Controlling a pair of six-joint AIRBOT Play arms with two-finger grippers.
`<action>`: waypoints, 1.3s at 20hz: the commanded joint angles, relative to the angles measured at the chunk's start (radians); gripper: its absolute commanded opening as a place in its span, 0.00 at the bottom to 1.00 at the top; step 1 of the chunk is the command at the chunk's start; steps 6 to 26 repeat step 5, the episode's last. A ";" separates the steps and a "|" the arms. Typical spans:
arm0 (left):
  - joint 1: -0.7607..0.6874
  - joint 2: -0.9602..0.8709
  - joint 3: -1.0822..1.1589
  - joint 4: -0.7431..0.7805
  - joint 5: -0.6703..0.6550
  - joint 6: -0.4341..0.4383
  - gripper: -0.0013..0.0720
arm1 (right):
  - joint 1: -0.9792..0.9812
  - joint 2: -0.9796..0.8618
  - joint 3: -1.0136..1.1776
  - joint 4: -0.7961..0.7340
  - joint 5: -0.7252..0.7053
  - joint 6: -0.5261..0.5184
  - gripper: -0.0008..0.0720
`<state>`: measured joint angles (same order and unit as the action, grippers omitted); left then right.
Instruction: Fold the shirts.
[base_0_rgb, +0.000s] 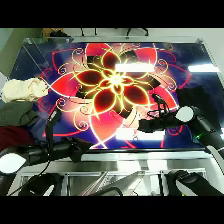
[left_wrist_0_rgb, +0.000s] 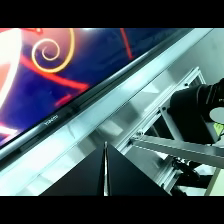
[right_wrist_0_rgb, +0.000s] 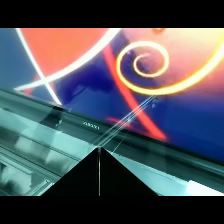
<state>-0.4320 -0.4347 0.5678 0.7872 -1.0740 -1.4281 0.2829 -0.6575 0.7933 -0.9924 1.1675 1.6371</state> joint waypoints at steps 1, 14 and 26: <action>-0.016 0.077 -0.040 0.006 0.034 -0.049 0.04 | 0.011 0.001 -0.009 0.003 -0.009 0.000 0.05; -0.016 0.150 -0.040 0.006 0.035 -0.088 0.04 | 0.011 0.001 -0.009 0.003 -0.008 0.000 0.05; -0.016 0.150 -0.040 0.006 0.035 -0.088 0.04 | 0.011 0.001 -0.009 0.003 -0.008 0.000 0.05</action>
